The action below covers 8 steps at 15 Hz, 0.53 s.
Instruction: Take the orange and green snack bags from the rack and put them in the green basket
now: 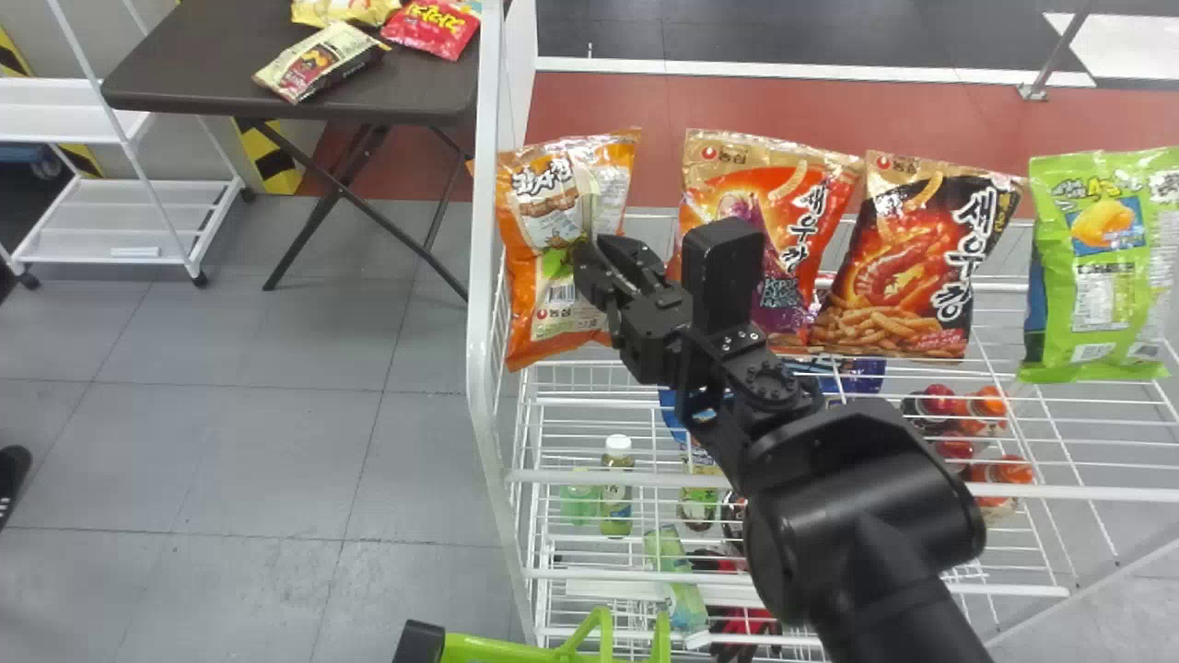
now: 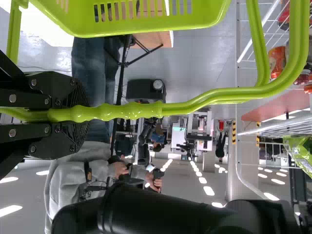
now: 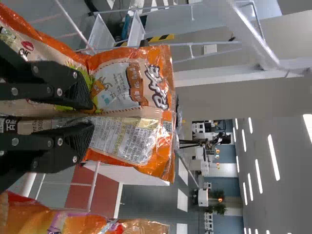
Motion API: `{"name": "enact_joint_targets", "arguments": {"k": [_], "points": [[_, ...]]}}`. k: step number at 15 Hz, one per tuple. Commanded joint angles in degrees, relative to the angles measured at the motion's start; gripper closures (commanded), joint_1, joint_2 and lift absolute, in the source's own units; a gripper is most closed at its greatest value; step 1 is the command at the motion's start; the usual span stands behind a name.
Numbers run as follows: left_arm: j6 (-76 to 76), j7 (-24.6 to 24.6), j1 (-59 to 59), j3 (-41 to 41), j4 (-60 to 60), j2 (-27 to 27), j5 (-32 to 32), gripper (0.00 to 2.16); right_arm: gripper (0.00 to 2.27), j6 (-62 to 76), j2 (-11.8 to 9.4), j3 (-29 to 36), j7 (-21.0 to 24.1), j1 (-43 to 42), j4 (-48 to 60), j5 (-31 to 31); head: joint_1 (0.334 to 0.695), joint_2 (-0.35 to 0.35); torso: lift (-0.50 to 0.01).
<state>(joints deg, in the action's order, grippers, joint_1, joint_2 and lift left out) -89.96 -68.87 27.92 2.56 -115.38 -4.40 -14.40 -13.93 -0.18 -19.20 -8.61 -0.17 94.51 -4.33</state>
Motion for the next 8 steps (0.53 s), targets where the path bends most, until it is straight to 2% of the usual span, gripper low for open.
{"name": "enact_joint_targets", "arguments": {"k": [1,3,8], "points": [[-0.07,0.14,0.03,0.08,-0.54,0.01,-0.02,2.11,2.25,-4.31,0.23,0.04,0.0,3.95,7.79,-2.26,0.695,0.008,0.0],[-0.07,0.49,0.03,-0.01,-1.95,0.01,-0.02,2.11,2.25,-9.06,-2.55,0.39,0.0,7.64,15.27,-4.55,0.695,0.013,0.0],[-0.07,0.75,1.26,-0.01,-5.11,0.01,-0.02,2.11,2.25,-15.74,-7.03,4.0,0.88,16.34,29.15,-7.27,0.695,-0.023,0.0]]}}
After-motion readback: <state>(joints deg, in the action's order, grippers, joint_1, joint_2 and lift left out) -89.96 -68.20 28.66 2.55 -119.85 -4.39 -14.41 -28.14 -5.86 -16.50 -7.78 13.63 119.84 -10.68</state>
